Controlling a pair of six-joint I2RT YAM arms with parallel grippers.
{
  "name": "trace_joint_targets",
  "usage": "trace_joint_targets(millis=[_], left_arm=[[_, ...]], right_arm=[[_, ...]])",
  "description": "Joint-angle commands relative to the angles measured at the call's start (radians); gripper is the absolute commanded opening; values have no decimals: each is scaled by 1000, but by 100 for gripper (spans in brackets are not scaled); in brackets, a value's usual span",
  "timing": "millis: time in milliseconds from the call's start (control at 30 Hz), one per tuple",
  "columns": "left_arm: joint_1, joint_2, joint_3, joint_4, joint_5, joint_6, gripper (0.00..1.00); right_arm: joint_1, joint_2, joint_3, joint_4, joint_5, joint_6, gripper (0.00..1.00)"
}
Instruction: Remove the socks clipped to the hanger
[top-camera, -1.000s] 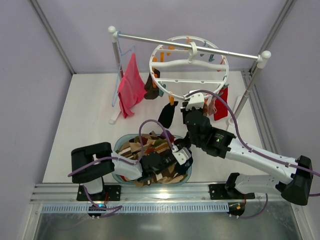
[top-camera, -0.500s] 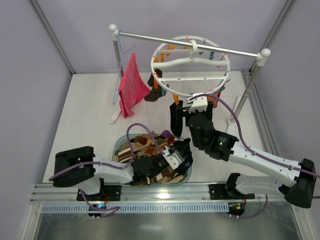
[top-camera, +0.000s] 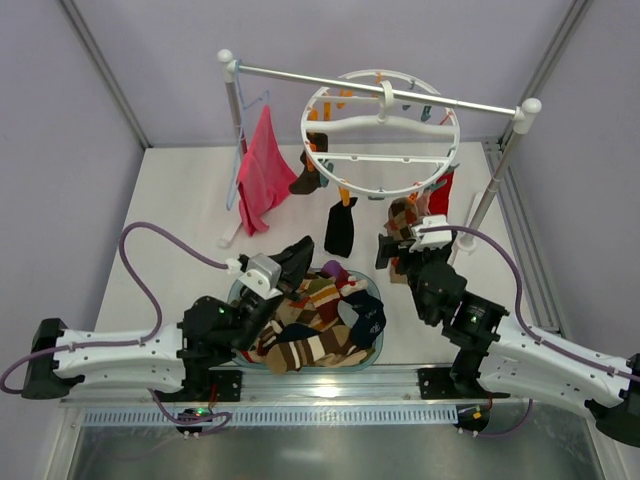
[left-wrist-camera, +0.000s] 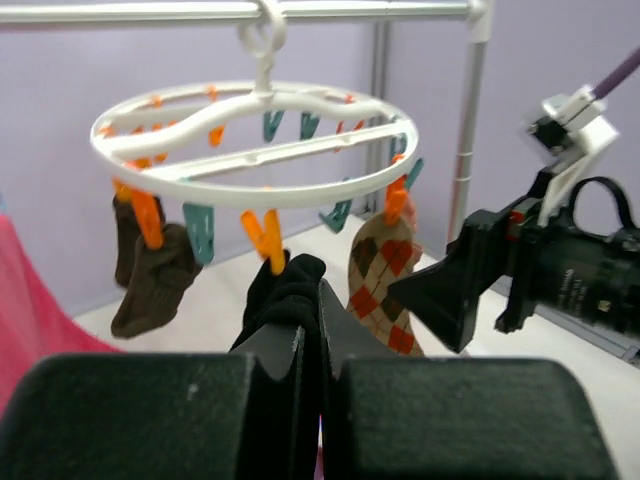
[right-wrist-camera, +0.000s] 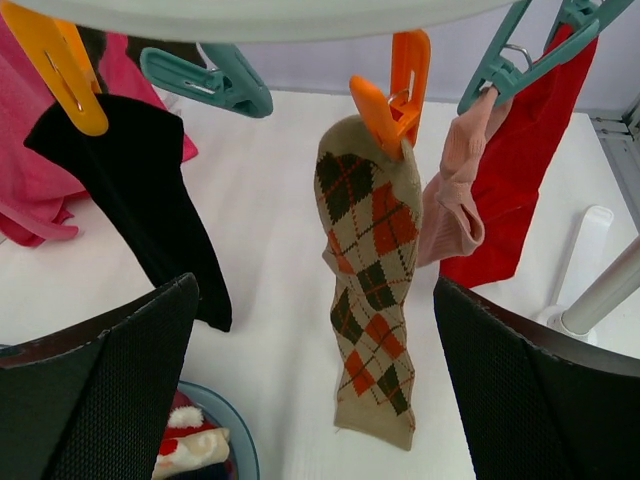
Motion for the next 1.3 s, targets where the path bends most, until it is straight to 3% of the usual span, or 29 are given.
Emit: trace_joint_targets(millis=[0,167,400,567,867,933,967,1067,1167,1267], left_arm=[[-4,-16,-67,-158,-177,-101,0],[-4,30,-172,-131,-229,-198,0],[-4,228,-281,-16,-260,-375,0],[-4,376,-283,12,-286,-463,0],[-53,388,-204,-81,-336,-458,0],[-67,363,-195,-144,-370,-474,15],[-68,351,-187,-170,-372,-489,41],[-73,305,-180,-252,-410,-518,84],[-77,254,-171,-325,-444,-535,97],[-84,211,-155,-396,-468,-535,100]], right_arm=[[-2,-12,-28,61,-12,19,99],[-2,-41,-66,61,-5,41,100],[-2,-132,-164,63,14,71,100],[-2,-172,-198,88,9,68,100],[-1,-144,-203,101,43,64,100],[-1,-147,-207,101,41,65,100],[-1,-152,-206,101,40,65,100],[-2,-161,-207,98,38,67,100],[-1,-166,-212,98,35,67,100],[-1,-169,-215,98,35,67,100]])
